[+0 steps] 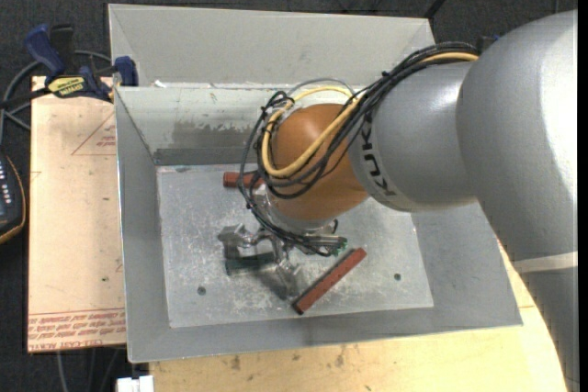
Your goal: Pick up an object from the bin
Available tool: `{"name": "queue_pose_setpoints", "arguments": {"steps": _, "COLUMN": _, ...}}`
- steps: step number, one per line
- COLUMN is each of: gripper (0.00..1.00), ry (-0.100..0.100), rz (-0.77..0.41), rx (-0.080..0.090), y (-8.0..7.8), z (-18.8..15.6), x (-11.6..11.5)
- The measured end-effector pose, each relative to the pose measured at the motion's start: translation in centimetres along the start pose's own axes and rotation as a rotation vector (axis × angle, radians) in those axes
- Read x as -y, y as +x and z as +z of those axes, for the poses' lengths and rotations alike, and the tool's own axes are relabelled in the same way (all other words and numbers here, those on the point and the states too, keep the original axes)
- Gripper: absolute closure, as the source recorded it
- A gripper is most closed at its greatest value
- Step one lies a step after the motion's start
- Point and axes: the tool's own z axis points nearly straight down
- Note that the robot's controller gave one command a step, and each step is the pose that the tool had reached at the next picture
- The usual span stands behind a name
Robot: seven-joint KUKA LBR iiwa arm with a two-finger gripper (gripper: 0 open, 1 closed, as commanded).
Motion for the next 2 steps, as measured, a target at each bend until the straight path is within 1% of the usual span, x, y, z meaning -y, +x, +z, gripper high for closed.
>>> {"name": "queue_pose_setpoints", "arguments": {"steps": 1, "gripper": 1.00, "ry": 0.005, "rz": 0.004, "rx": 0.001, "y": 0.1, "z": -0.2, "x": 0.4}}
{"name": "queue_pose_setpoints", "arguments": {"steps": 2, "gripper": 1.00, "ry": 0.010, "rz": 0.076, "rx": 0.011, "y": -2.1, "z": -16.0, "x": -0.8}}
